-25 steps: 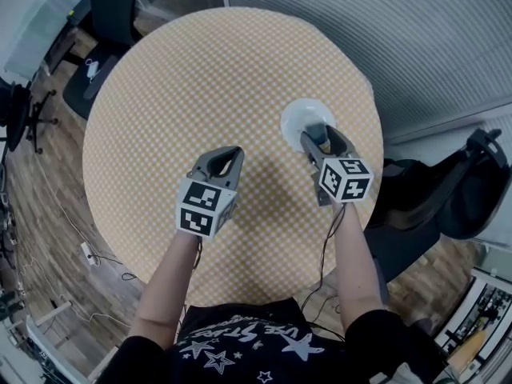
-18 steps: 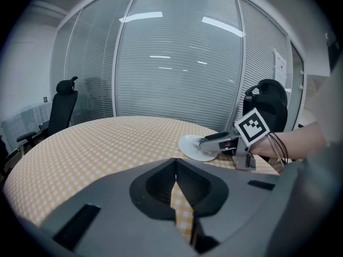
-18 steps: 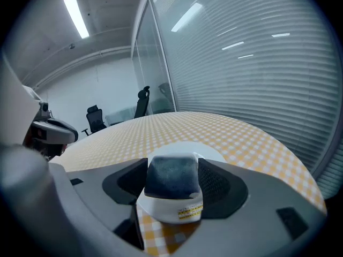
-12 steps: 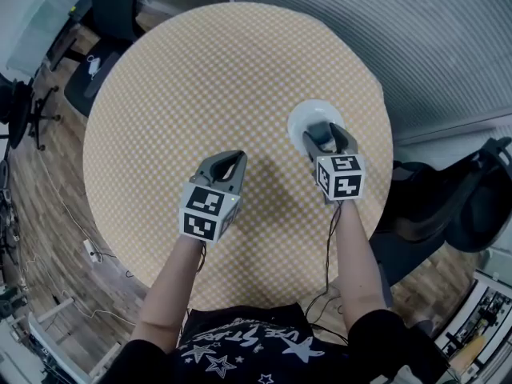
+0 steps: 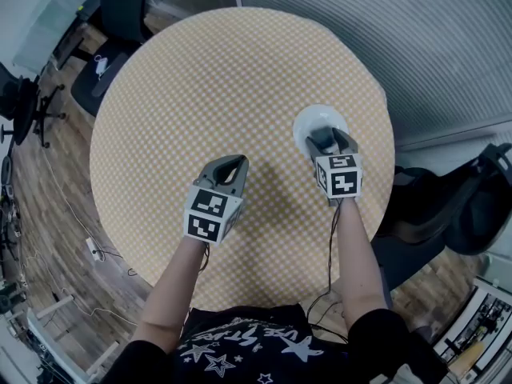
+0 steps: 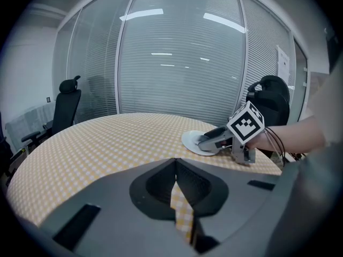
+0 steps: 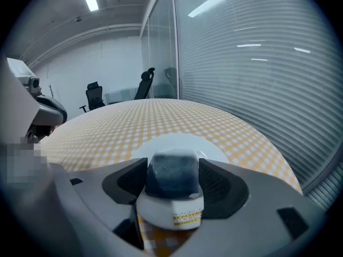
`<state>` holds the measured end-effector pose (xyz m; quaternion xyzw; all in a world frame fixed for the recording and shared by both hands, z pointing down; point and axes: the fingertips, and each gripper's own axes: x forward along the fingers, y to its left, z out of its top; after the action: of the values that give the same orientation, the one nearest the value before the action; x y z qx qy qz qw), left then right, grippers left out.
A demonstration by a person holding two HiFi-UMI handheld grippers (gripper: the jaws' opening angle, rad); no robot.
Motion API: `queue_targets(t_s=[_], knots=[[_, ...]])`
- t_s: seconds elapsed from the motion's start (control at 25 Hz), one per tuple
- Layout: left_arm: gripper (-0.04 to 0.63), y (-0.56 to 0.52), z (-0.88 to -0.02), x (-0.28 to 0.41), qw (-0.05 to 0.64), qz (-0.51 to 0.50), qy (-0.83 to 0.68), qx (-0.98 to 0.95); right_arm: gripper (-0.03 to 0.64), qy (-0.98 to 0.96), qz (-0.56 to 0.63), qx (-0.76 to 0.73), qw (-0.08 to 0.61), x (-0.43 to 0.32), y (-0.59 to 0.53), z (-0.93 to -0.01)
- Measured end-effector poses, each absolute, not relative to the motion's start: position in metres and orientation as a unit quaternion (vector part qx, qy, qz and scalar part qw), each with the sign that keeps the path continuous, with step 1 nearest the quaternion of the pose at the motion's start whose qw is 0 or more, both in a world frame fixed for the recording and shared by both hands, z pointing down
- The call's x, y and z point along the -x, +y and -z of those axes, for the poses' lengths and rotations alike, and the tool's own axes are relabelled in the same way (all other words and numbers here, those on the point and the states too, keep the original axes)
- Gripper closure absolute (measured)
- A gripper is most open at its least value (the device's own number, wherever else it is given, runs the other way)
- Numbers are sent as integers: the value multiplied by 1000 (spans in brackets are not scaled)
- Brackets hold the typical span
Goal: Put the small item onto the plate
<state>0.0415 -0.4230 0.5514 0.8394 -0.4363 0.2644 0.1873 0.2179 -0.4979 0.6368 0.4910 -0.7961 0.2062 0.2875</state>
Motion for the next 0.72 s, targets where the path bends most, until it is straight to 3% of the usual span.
queue_targets(t_s=[0.36, 0.72], knots=[[588, -414, -545, -35, 194, -252, -442, -839, 324, -786, -213, -498, 297, -215, -497, -639], [588, -392, -537, -29, 191, -249, -443, -840, 316, -772, -218, -537, 260, -224, -485, -625]])
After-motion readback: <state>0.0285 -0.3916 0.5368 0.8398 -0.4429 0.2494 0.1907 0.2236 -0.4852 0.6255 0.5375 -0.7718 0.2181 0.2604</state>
